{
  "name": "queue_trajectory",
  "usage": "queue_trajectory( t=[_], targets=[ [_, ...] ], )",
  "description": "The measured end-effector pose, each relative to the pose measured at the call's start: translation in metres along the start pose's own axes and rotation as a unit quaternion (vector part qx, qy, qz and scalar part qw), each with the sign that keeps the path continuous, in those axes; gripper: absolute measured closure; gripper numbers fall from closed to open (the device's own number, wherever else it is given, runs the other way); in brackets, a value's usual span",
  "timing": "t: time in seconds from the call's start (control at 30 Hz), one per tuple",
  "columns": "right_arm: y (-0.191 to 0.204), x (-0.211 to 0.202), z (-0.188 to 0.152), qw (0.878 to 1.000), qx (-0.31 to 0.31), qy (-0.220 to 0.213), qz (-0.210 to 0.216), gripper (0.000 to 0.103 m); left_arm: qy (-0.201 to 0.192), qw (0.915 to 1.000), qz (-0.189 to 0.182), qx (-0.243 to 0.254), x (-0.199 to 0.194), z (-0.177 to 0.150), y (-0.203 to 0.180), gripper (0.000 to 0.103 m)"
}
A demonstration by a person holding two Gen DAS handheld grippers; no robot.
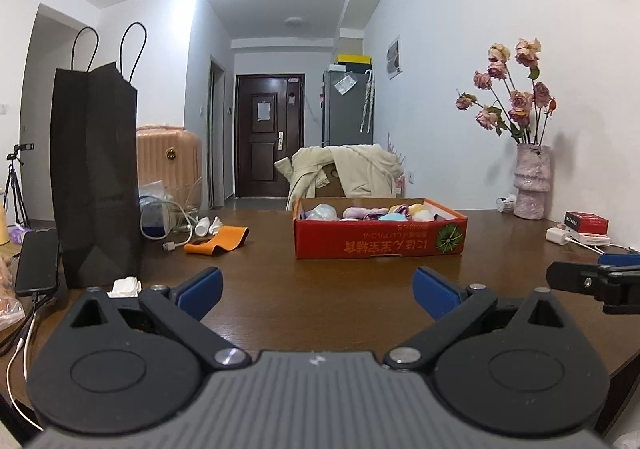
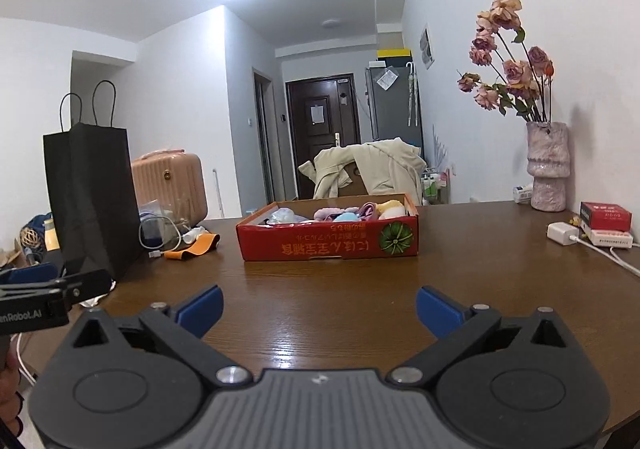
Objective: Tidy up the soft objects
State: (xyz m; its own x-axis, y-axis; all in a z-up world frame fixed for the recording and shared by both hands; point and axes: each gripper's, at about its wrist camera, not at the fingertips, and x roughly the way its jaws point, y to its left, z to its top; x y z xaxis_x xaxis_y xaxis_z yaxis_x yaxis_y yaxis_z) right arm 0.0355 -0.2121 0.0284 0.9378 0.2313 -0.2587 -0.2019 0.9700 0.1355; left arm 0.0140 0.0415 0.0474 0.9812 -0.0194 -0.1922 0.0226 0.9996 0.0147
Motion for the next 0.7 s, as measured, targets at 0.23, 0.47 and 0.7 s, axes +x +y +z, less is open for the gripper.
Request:
queue_trajectory(
  t=[0.23,0.47,0.7],
  targets=[
    [0.0006,0.0014,0.0012,1.000,-0.001,0.001,-0.001,0.000,-0.002,1.0000,-0.003,-0.001,0.0000,0.0004,-0.0023,0.000],
    [0.0004,0.0032,0.0000,1.000,0.000,0.009,0.003,0.000,-0.002,1.0000,-0.003,-0.001,0.0002,0.0003,-0.0004,0.000],
    [0.0002,0.0028,0.0003,1.000,0.002,0.008,0.003,0.000,-0.003,1.0000,-0.004,0.000,-0.0001,0.0007,-0.0006,0.000]
  ],
)
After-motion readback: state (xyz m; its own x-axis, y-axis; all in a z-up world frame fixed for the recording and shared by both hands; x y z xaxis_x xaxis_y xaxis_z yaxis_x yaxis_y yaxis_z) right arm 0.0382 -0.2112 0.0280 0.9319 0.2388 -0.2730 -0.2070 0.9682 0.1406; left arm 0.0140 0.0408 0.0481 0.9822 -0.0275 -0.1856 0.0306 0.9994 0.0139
